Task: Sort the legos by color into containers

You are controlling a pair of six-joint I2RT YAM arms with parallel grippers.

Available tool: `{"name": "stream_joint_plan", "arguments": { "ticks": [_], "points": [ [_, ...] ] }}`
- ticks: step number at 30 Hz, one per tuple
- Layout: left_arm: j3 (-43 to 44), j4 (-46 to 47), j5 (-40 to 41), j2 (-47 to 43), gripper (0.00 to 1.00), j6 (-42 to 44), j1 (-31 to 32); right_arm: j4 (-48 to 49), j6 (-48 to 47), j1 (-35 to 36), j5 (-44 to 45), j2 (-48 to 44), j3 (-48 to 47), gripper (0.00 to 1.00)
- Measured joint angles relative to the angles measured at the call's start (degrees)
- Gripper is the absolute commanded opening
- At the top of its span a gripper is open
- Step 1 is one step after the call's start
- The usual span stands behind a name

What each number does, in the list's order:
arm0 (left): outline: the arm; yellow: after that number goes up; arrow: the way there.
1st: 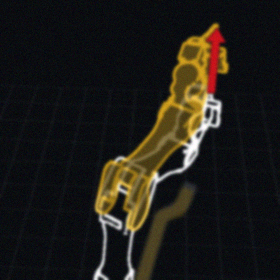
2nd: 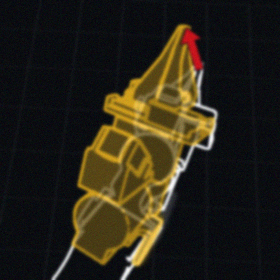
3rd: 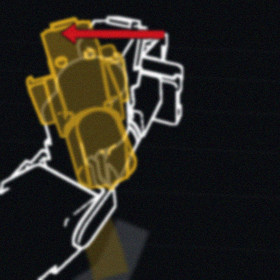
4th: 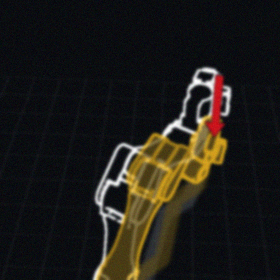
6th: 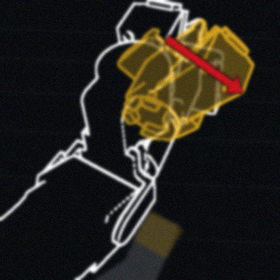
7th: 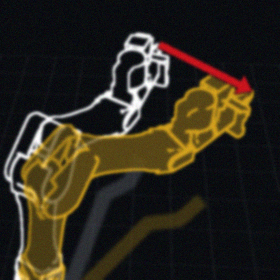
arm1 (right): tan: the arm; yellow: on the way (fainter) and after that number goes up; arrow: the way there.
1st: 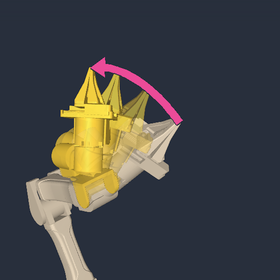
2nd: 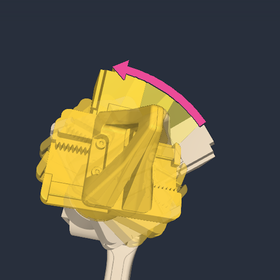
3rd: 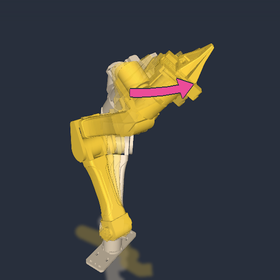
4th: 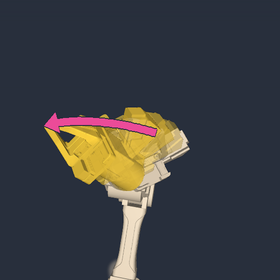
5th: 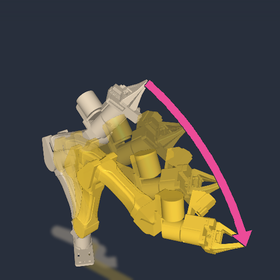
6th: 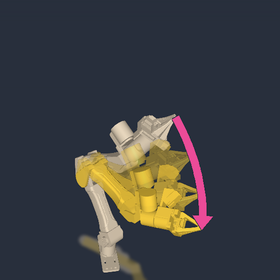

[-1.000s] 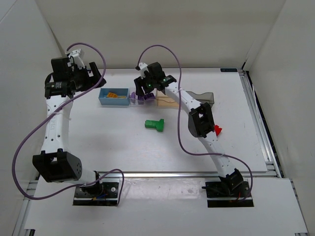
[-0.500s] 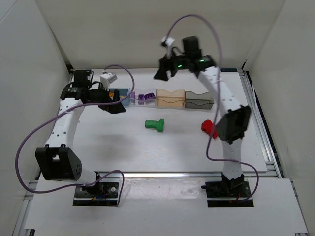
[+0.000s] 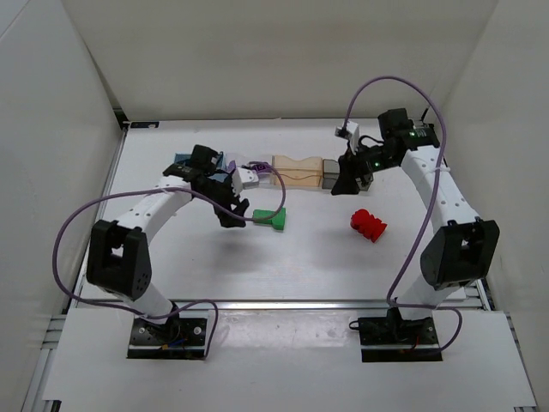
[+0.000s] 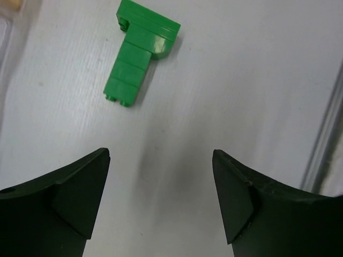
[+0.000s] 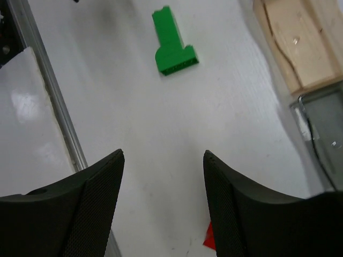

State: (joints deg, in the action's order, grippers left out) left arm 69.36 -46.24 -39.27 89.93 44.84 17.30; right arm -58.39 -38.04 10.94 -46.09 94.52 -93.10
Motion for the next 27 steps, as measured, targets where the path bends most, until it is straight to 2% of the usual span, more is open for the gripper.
{"name": "stream_joint_plan", "arguments": {
  "ticks": [5, 12, 17, 27],
  "points": [
    [-1.09, 8.41, 2.16, 4.13, 0.86, 4.85, 3.52, -0.44, 0.52, -0.83, 2.62, -5.79, 5.53, 0.65],
    [-0.85, 15.23, 2.71, 11.04, 0.85, 11.58, 3.8, 1.09, 3.5, -0.92, 4.24, -13.77, 8.28, 0.65],
    [1.73, 14.99, 2.4, 15.93, 0.84, 15.76, 3.82, 1.46, 5.09, -1.09, 5.92, -14.08, 9.33, 0.65],
    [6.58, 13.33, 0.96, 19.61, 0.83, 20.81, 4.35, 1.49, 6.05, -2.43, 7.21, -14.08, 9.33, 0.65]
  ]
}}
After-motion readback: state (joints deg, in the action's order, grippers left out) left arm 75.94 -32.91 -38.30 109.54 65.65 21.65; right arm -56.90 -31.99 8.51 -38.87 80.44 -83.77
